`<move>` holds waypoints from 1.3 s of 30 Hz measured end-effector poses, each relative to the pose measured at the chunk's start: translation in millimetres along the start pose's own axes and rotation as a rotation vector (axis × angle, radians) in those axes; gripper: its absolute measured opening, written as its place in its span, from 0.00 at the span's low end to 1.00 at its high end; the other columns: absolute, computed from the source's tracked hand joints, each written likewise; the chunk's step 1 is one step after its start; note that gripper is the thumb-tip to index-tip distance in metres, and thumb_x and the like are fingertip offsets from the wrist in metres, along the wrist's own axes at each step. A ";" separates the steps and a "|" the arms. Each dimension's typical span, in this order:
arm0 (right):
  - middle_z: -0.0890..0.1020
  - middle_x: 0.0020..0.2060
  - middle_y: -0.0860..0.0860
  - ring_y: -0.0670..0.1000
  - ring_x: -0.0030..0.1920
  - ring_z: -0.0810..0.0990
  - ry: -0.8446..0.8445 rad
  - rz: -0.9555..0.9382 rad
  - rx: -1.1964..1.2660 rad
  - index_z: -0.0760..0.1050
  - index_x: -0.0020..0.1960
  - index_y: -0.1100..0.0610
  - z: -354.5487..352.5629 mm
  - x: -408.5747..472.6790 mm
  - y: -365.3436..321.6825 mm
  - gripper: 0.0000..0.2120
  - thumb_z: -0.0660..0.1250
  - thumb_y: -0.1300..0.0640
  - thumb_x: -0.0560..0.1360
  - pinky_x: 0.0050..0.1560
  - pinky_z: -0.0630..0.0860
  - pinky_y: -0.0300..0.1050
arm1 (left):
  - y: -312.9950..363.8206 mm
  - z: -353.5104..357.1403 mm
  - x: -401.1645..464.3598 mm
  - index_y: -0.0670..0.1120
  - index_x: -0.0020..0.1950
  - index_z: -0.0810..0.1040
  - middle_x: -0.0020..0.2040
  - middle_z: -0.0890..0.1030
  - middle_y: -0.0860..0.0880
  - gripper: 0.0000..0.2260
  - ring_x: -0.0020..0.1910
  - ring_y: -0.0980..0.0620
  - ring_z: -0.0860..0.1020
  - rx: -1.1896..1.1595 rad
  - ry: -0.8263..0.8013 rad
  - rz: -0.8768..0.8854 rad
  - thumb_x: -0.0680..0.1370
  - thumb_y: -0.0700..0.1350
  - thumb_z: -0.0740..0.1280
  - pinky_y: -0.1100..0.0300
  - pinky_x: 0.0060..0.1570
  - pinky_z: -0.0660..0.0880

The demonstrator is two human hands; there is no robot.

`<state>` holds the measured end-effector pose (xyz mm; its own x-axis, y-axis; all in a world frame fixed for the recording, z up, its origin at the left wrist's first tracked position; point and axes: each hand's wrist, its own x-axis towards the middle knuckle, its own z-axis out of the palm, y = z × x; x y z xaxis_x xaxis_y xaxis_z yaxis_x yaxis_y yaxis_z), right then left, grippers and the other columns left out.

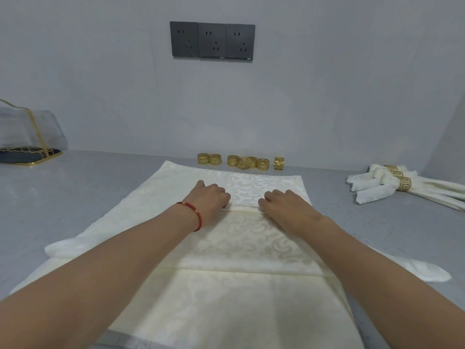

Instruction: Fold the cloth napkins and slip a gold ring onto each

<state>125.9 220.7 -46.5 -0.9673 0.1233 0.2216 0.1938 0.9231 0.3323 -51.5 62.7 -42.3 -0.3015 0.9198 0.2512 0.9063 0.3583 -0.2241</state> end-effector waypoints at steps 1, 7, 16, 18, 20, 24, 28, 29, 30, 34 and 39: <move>0.75 0.53 0.50 0.55 0.53 0.75 -0.040 0.051 0.091 0.72 0.57 0.55 -0.9 -0.4 2.3 0.09 0.61 0.64 0.79 0.48 0.68 0.47 | -2.5 -0.5 -1.8 0.51 0.52 0.77 0.49 0.77 0.54 0.12 0.52 0.50 0.75 -0.038 -0.024 -0.018 0.75 0.37 0.61 0.55 0.49 0.65; 0.80 0.51 0.59 0.59 0.50 0.79 -0.015 0.336 0.499 0.79 0.57 0.61 11.7 -2.0 11.4 0.08 0.63 0.61 0.82 0.56 0.78 0.57 | -0.8 8.6 -7.2 0.51 0.60 0.79 0.57 0.79 0.50 0.14 0.57 0.46 0.77 -0.318 -0.014 -0.241 0.79 0.39 0.60 0.53 0.55 0.73; 0.76 0.51 0.49 0.53 0.51 0.75 0.047 0.101 0.061 0.71 0.56 0.53 -6.0 -11.8 -2.9 0.08 0.61 0.63 0.79 0.48 0.63 0.47 | 2.6 3.7 -22.3 0.50 0.53 0.73 0.49 0.75 0.51 0.10 0.52 0.48 0.72 0.018 0.128 -0.026 0.78 0.36 0.61 0.55 0.47 0.61; 0.74 0.53 0.51 0.54 0.51 0.73 0.014 0.006 0.008 0.71 0.60 0.55 -10.7 -18.6 -5.5 0.09 0.59 0.63 0.81 0.45 0.60 0.46 | 2.4 1.1 -27.6 0.48 0.53 0.73 0.47 0.75 0.51 0.13 0.50 0.48 0.72 0.077 0.154 0.090 0.75 0.32 0.62 0.55 0.47 0.62; 0.73 0.54 0.51 0.52 0.48 0.69 -0.048 -0.038 0.020 0.71 0.60 0.54 -14.5 -23.4 -4.8 0.10 0.58 0.63 0.81 0.44 0.63 0.47 | 0.9 2.2 -31.5 0.48 0.54 0.74 0.48 0.76 0.51 0.14 0.50 0.48 0.72 0.099 0.134 0.140 0.74 0.32 0.62 0.56 0.46 0.62; 0.79 0.53 0.50 0.52 0.52 0.77 -0.024 0.148 0.375 0.77 0.57 0.53 -6.9 -23.8 7.4 0.08 0.59 0.59 0.82 0.53 0.77 0.51 | 1.9 5.1 -37.0 0.49 0.55 0.82 0.51 0.81 0.51 0.12 0.54 0.48 0.76 -0.228 0.122 -0.075 0.78 0.40 0.61 0.57 0.48 0.69; 0.78 0.53 0.52 0.56 0.56 0.78 -0.013 0.216 0.407 0.79 0.61 0.54 7.2 -24.8 4.3 0.10 0.61 0.58 0.83 0.56 0.76 0.53 | 3.8 12.0 -40.0 0.48 0.59 0.83 0.53 0.83 0.48 0.12 0.56 0.48 0.78 -0.488 0.158 -0.285 0.79 0.40 0.63 0.53 0.55 0.75; 0.77 0.53 0.51 0.55 0.56 0.77 -0.004 0.201 0.338 0.78 0.60 0.53 10.8 -25.0 1.6 0.10 0.61 0.58 0.83 0.55 0.75 0.51 | 6.0 12.1 -39.8 0.47 0.59 0.83 0.53 0.81 0.48 0.12 0.56 0.47 0.77 -0.458 0.132 -0.275 0.80 0.40 0.63 0.52 0.54 0.74; 0.76 0.54 0.50 0.54 0.57 0.75 0.008 0.185 0.222 0.77 0.60 0.53 11.6 -25.0 -1.5 0.09 0.61 0.59 0.82 0.54 0.73 0.50 | 8.4 10.7 -39.8 0.47 0.58 0.83 0.52 0.79 0.48 0.12 0.56 0.45 0.76 -0.395 0.115 -0.246 0.80 0.40 0.62 0.53 0.51 0.72; 0.75 0.56 0.50 0.53 0.57 0.73 0.024 0.111 -0.085 0.70 0.62 0.55 -1.5 -26.7 -11.3 0.10 0.58 0.61 0.82 0.51 0.66 0.48 | 15.0 -0.5 -42.2 0.48 0.56 0.77 0.53 0.75 0.50 0.08 0.56 0.47 0.72 -0.096 0.117 -0.156 0.80 0.41 0.61 0.55 0.46 0.59; 0.73 0.57 0.54 0.56 0.55 0.74 0.017 -0.040 -0.133 0.68 0.64 0.59 -18.9 -39.5 -17.3 0.15 0.52 0.65 0.80 0.48 0.62 0.48 | 17.9 -15.5 -49.8 0.48 0.53 0.72 0.48 0.77 0.50 0.14 0.49 0.46 0.74 0.083 0.111 -0.009 0.73 0.31 0.62 0.55 0.47 0.58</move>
<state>163.8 193.0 -43.7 -0.9720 0.0802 0.2206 0.1762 0.8704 0.4598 -15.7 20.8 -44.2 -0.2702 0.8949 0.3552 0.8750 0.3822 -0.2972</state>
